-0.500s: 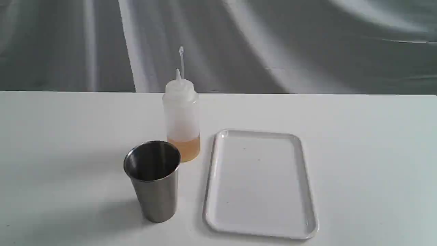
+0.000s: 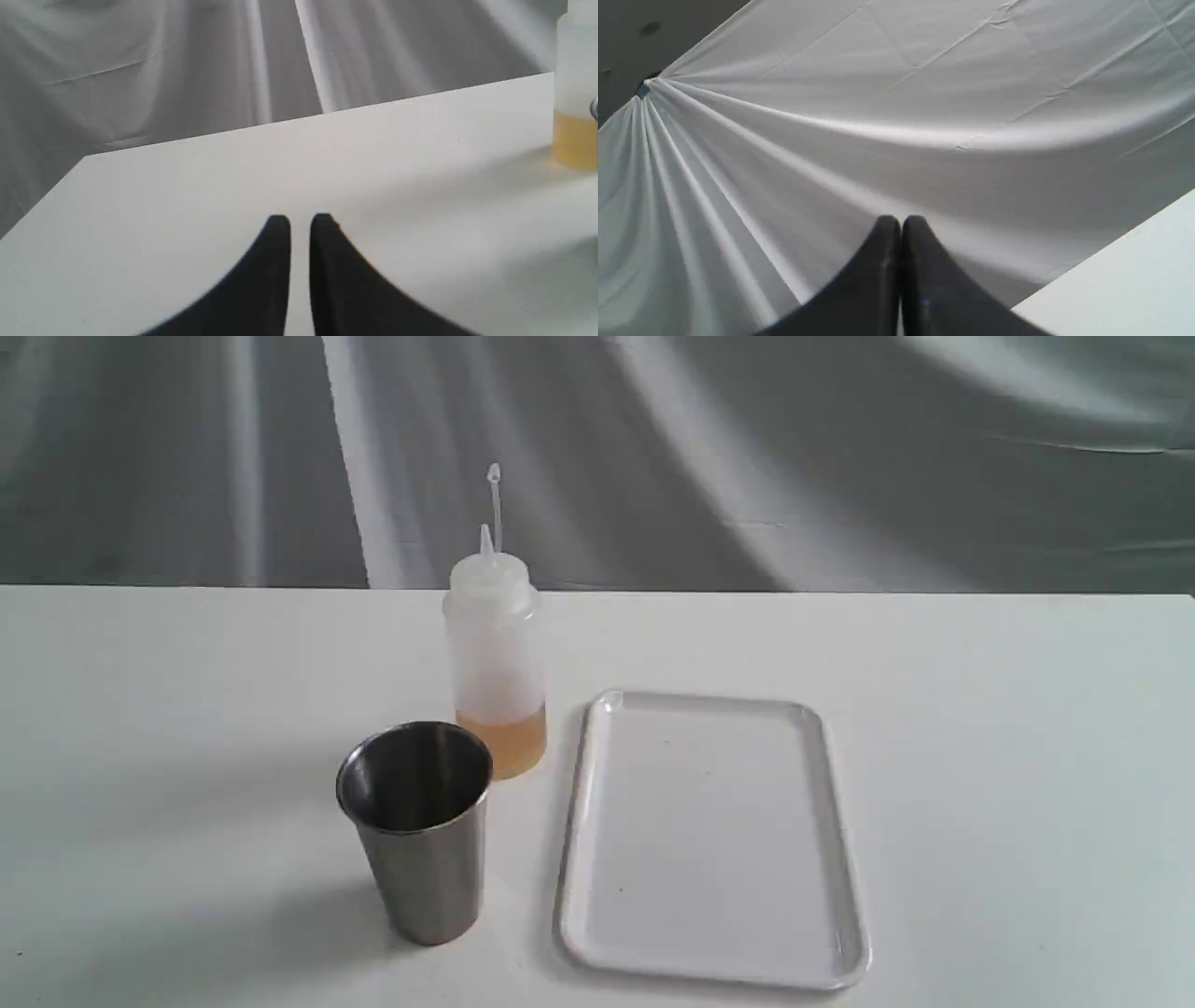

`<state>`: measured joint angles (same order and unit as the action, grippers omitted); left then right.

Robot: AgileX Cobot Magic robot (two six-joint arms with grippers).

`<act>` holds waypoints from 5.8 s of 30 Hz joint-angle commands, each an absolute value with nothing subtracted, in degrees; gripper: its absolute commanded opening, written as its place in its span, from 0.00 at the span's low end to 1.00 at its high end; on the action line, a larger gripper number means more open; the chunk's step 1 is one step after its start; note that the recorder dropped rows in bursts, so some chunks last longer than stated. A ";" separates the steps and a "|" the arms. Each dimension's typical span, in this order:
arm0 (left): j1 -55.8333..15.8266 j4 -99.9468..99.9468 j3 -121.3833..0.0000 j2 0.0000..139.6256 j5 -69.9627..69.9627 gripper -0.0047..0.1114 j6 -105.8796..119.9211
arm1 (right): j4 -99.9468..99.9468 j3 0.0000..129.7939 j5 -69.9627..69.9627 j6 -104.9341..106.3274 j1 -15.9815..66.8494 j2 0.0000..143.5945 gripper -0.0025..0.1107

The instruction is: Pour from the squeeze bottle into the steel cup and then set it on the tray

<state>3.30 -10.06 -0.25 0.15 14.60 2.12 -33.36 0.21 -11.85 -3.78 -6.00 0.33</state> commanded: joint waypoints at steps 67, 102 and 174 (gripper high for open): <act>3.44 -10.04 0.00 0.00 13.89 0.11 1.71 | 39.85 57.45 -7.84 -17.98 10.81 74.71 0.02; 3.44 -10.04 0.00 0.00 13.89 0.11 1.83 | 93.11 59.39 -14.13 -78.46 10.31 94.77 0.02; 3.44 -10.04 0.00 0.00 13.89 0.11 1.82 | 86.83 87.31 -60.83 -49.05 1.00 133.47 0.02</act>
